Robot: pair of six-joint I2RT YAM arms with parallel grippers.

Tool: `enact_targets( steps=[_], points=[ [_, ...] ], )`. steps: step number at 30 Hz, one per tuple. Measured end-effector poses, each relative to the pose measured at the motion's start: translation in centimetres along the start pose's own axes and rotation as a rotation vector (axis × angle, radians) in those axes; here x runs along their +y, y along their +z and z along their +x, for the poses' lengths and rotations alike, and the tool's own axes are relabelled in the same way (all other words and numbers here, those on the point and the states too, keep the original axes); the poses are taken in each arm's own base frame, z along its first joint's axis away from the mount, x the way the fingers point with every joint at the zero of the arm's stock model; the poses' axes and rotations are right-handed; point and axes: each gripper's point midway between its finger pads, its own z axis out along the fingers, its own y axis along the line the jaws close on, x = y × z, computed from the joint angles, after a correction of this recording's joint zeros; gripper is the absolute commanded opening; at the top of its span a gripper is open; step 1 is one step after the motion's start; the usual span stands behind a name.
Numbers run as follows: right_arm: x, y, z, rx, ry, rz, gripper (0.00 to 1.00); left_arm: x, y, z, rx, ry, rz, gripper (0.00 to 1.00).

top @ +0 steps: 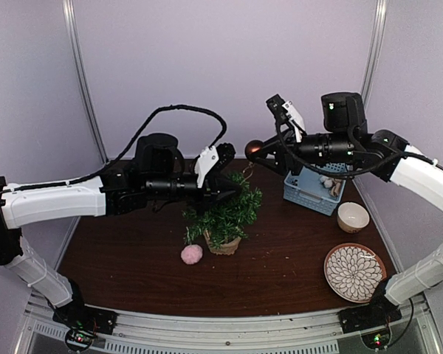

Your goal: Decorate the small christmas tree

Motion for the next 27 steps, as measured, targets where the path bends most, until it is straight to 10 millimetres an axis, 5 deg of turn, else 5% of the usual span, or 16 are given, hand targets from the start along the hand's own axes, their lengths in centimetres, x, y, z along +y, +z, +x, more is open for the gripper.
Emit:
enact_targets(
  steps=[27],
  points=[
    [-1.0, 2.9, 2.5, 0.08, 0.026, 0.0, 0.31, 1.4, -0.1, 0.9, 0.04, -0.007, -0.083, 0.0]
  ],
)
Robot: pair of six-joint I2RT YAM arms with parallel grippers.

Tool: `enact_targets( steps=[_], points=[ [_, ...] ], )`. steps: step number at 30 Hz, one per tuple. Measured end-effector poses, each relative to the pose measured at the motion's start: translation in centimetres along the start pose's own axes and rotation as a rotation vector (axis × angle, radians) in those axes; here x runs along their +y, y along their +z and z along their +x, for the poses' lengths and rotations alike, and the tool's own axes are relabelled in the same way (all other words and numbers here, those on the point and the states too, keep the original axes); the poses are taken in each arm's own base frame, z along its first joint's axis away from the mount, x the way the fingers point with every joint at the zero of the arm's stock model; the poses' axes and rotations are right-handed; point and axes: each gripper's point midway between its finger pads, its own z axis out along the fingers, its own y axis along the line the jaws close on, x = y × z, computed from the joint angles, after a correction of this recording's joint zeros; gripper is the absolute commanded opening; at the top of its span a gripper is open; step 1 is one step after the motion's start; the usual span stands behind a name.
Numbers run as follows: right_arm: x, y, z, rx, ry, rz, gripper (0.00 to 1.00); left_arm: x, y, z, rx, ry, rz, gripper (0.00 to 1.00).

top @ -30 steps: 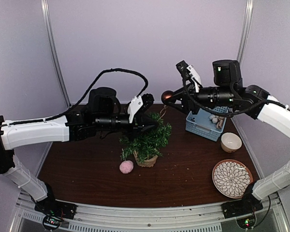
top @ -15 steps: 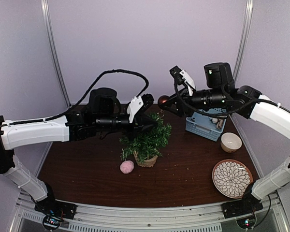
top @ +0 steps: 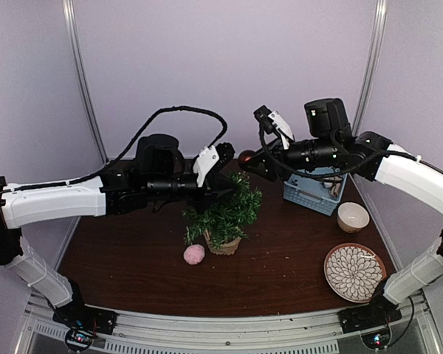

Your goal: Decorate the small christmas tree

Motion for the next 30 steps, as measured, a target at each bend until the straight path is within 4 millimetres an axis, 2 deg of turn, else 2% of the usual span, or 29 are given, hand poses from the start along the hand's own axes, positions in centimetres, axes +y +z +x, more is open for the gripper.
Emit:
enact_targets(
  steps=[10, 17, 30],
  points=[
    [-0.1, 0.3, 0.3, 0.009, 0.003, 0.0, 0.31, -0.6, 0.1, 1.3, 0.025, -0.009, 0.029, 0.0],
    [-0.1, 0.3, 0.2, 0.008, 0.003, 0.0, 0.31, -1.0, 0.1, 1.3, 0.021, -0.01, 0.05, 0.0],
    [-0.2, 0.5, 0.4, 0.013, 0.004, 0.003, 0.31, 0.0, 0.0, 1.5, 0.026, -0.028, 0.022, 0.0]
  ],
)
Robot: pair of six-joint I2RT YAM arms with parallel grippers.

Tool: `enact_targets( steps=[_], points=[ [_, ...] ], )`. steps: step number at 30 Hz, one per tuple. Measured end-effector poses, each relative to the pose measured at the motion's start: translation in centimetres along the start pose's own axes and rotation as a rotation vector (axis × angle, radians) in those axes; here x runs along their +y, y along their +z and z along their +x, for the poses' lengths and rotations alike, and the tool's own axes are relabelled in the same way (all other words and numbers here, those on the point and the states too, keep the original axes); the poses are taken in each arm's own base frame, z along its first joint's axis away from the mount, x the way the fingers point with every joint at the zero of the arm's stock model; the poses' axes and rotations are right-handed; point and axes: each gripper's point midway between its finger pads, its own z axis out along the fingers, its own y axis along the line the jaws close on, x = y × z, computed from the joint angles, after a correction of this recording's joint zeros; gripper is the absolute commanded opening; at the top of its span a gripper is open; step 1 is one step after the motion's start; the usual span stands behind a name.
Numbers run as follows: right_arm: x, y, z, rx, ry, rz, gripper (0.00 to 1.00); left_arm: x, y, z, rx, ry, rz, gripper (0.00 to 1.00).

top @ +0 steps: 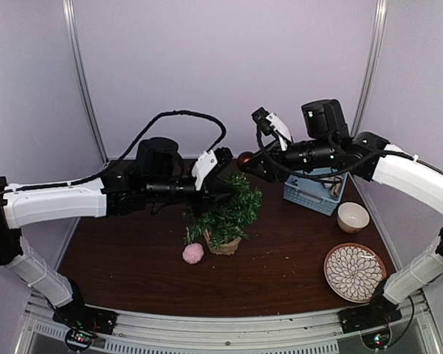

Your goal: Decorate the small christmas tree

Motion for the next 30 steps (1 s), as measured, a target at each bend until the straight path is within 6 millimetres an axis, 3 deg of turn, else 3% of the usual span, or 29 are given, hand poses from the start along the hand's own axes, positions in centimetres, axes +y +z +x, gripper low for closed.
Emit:
enact_targets(
  steps=[14, 30],
  points=[
    [-0.7, 0.5, 0.4, 0.012, 0.004, 0.033, 0.31, 0.4, 0.1, 0.8, 0.017, -0.024, -0.006, 0.0],
    [-1.1, 0.2, -0.6, -0.009, -0.003, 0.058, 0.32, 0.7, 0.1, 1.4, 0.018, -0.063, 0.0, 0.0]
  ],
)
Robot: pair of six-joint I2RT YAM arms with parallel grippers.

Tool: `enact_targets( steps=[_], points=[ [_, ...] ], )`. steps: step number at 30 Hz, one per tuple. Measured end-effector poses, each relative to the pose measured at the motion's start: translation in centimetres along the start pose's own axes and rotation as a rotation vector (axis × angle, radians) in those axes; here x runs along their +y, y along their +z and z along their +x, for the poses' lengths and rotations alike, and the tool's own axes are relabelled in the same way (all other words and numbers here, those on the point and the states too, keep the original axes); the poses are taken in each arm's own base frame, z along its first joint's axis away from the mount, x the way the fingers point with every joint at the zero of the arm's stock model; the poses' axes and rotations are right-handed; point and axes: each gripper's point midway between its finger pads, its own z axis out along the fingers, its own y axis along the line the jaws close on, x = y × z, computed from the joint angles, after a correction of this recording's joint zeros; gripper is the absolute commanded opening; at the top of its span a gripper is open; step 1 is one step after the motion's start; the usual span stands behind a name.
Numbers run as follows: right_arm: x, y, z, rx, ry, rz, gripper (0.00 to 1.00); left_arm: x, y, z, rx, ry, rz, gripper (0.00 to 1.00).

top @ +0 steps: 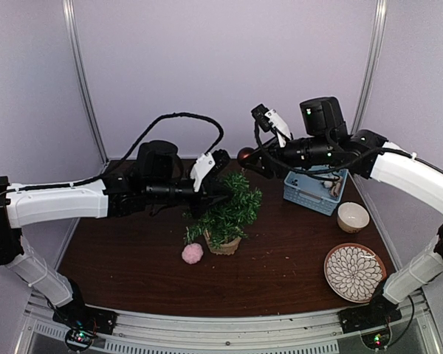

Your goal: Decorate the small christmas tree

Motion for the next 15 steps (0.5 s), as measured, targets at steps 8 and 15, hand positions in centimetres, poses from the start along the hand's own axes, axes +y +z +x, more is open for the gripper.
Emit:
enact_targets(
  steps=[8, 15],
  points=[
    [-0.4, 1.1, 0.7, 0.027, 0.007, 0.008, 0.32, 0.0, 0.0, 0.1, 0.0, -0.004, 0.008, 0.0],
    [-0.6, 1.6, 1.1, 0.038, 0.01, 0.012, 0.32, -0.1, 0.0, 0.1, -0.002, -0.004, 0.01, 0.0]
  ],
)
